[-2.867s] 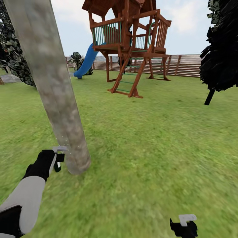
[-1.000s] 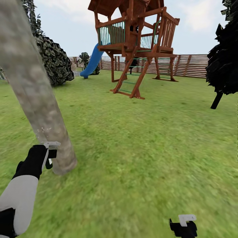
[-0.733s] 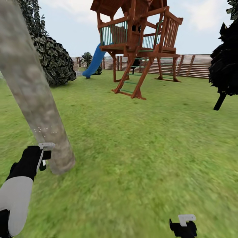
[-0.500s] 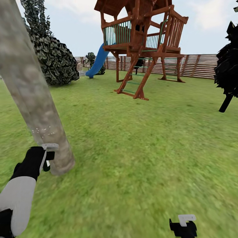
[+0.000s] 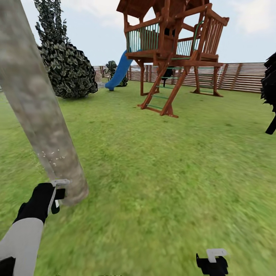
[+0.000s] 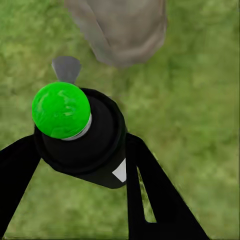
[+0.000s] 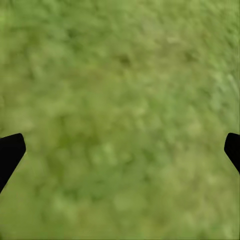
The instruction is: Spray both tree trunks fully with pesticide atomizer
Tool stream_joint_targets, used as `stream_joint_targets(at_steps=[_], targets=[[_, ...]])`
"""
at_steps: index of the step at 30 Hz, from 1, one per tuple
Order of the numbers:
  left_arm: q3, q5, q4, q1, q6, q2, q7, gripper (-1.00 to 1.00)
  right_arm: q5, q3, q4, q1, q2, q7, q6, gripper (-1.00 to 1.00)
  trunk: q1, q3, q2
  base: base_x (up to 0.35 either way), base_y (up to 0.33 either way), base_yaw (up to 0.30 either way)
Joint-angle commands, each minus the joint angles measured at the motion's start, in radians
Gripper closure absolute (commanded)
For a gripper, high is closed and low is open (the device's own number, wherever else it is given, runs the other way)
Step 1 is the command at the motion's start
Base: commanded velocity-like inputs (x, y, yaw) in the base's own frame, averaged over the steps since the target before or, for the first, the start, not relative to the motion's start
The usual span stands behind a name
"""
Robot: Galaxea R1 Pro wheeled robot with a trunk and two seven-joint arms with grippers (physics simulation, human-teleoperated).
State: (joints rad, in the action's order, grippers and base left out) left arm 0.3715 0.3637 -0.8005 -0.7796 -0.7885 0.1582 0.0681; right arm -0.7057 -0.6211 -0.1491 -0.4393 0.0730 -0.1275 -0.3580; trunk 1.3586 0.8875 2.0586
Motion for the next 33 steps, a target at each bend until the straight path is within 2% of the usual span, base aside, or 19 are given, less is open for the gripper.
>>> stream_joint_targets(at_steps=[1,2,3,4,5,6,8,10,11,14,15,17,20,26,33], targets=[[0.004,0.005,-0.001,0.0,-0.003,0.015,0.006,1.0,-0.011,-0.006,0.002,-0.001,0.0,-0.004,-0.004,-1.0,0.0,0.001,0.0,0.0,0.0,0.276],[0.004,0.003,-0.001,0.0,-0.004,0.051,0.006,1.0,-0.011,-0.006,0.002,-0.001,0.0,-0.004,-0.004,-1.0,0.0,0.001,0.0,0.0,0.0,0.276],[0.004,0.002,0.0,0.0,-0.004,0.071,0.008,1.0,-0.011,-0.006,0.002,-0.001,0.0,-0.004,-0.004,-1.0,0.0,0.001,0.0,0.0,0.0,0.277],[0.003,0.002,0.0,0.0,-0.004,0.077,0.008,1.0,-0.011,-0.006,0.002,-0.001,0.001,-0.004,-0.004,-1.0,0.0,0.001,0.0,0.0,0.0,0.277],[0.003,-0.001,0.002,0.0,-0.003,0.074,0.006,1.0,-0.011,-0.006,0.002,-0.001,0.001,-0.004,-0.004,-1.0,0.0,0.001,0.0,0.0,0.0,0.276],[0.003,-0.002,0.018,0.001,0.011,0.052,0.006,1.0,-0.011,-0.006,0.002,-0.001,0.001,-0.004,-0.004,-1.0,0.0,0.001,0.0,0.0,0.0,0.271],[0.002,0.0,0.084,0.001,0.087,-0.01,0.001,1.0,-0.011,-0.006,0.002,-0.001,0.001,-0.004,-0.004,-1.0,0.0,0.001,0.0,0.0,0.0,0.246],[0.005,0.002,0.119,0.0,0.153,-0.036,-0.003,1.0,-0.011,-0.006,0.002,-0.001,0.001,-0.004,-0.004,-1.0,0.0,0.001,0.0,0.0,0.0,0.1],[0.008,0.003,0.124,0.001,0.163,-0.033,-0.004,1.0,-0.011,-0.006,0.002,-0.001,0.002,-0.004,-0.004,-1.0,0.0,0.001,0.0,0.0,0.0,0.03],[0.093,0.006,0.128,0.019,0.182,0.027,-0.005,1.0,-0.011,-0.006,0.002,-0.001,0.004,-0.006,-0.004,-1.0,0.0,0.001,0.0,0.0,0.0,0.006],[0.102,0.005,0.128,0.024,0.206,0.03,-0.006,1.0,-0.012,-0.006,0.002,-0.001,0.004,-0.006,-0.004,-1.0,0.0,0.001,0.0,0.0,0.0,0.0],[0.104,0.003,0.13,0.026,0.238,0.021,-0.006,1.0,-0.012,-0.006,0.002,-0.001,0.004,-0.006,-0.004,-1.0,0.0,0.001,0.0,0.036,-0.01,0.0],[0.103,0.001,0.161,0.028,0.249,0.017,-0.006,1.0,-0.011,-0.006,0.002,-0.001,0.004,-0.006,-0.004,-1.0,0.0,0.001,0.0,0.19,-0.118,0.0],[0.101,0.003,0.159,0.028,0.25,0.001,-0.006,1.0,-0.012,-0.006,0.002,-0.001,0.002,-0.005,-0.004,-1.0,0.0,0.001,0.0,0.204,-0.192,0.0],[0.101,0.004,0.162,0.028,0.25,0.0,-0.007,1.0,-0.012,-0.006,0.003,-0.001,0.001,-0.006,-0.004,-1.0,0.0,0.001,0.0,0.096,-0.263,0.0]])
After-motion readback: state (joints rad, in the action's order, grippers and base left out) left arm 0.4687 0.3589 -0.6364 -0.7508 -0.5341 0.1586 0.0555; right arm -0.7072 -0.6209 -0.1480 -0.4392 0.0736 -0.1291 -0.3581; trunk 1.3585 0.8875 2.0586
